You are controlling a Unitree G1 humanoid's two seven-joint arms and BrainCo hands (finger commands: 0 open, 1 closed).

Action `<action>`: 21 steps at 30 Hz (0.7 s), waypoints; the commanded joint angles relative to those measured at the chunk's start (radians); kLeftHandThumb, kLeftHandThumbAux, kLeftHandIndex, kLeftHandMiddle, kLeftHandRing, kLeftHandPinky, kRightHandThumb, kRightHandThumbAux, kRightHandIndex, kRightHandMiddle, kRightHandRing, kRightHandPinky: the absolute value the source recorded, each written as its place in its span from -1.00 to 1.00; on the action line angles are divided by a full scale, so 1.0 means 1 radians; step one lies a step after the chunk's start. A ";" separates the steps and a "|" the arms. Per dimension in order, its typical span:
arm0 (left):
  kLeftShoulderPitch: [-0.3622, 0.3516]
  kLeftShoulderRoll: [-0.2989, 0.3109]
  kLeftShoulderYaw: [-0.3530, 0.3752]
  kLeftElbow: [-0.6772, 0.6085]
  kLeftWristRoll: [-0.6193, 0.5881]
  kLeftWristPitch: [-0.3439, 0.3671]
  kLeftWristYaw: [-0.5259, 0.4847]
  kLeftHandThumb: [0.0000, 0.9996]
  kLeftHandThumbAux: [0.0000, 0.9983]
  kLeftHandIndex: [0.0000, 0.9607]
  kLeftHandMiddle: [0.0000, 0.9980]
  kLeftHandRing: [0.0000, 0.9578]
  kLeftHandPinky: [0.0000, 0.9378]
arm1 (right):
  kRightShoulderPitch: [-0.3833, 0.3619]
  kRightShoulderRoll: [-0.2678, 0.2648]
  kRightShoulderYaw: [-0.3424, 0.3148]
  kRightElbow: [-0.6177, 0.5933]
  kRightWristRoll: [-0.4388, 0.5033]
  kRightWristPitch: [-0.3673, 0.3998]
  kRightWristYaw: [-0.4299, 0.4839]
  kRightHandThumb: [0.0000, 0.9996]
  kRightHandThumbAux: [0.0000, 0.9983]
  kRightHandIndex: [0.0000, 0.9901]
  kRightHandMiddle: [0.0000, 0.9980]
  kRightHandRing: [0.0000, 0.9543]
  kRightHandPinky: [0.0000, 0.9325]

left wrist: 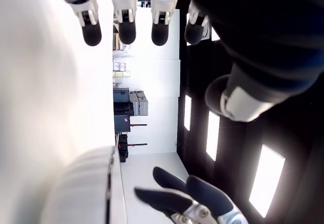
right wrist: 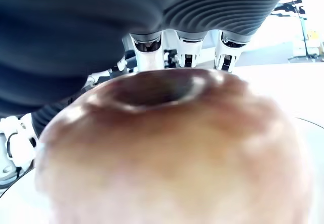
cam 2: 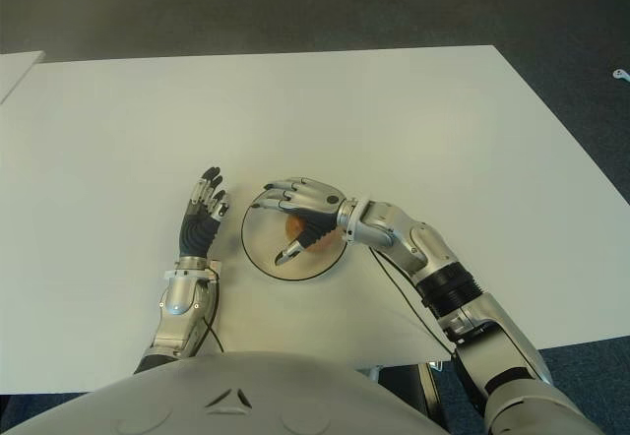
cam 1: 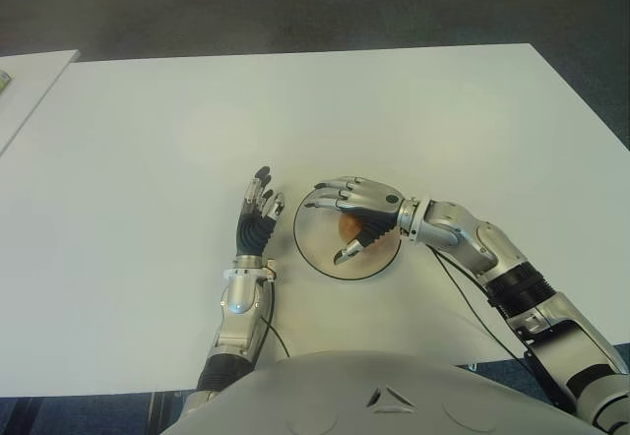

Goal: Put the apples into the plate.

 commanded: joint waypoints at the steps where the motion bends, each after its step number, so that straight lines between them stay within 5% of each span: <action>1: 0.058 0.001 -0.010 0.089 0.032 0.001 0.008 -1.00 0.11 -1.00 -1.00 -1.00 -1.00 | -0.007 -0.002 -0.002 0.001 0.002 0.009 0.010 -0.84 -0.43 -1.00 -1.00 -1.00 -1.00; 21: 0.071 -0.003 -0.015 0.069 0.025 0.005 0.001 -1.00 0.13 -1.00 -1.00 -1.00 -1.00 | -0.003 0.003 -0.005 -0.002 -0.002 0.008 -0.005 -0.84 -0.41 -1.00 -1.00 -1.00 -1.00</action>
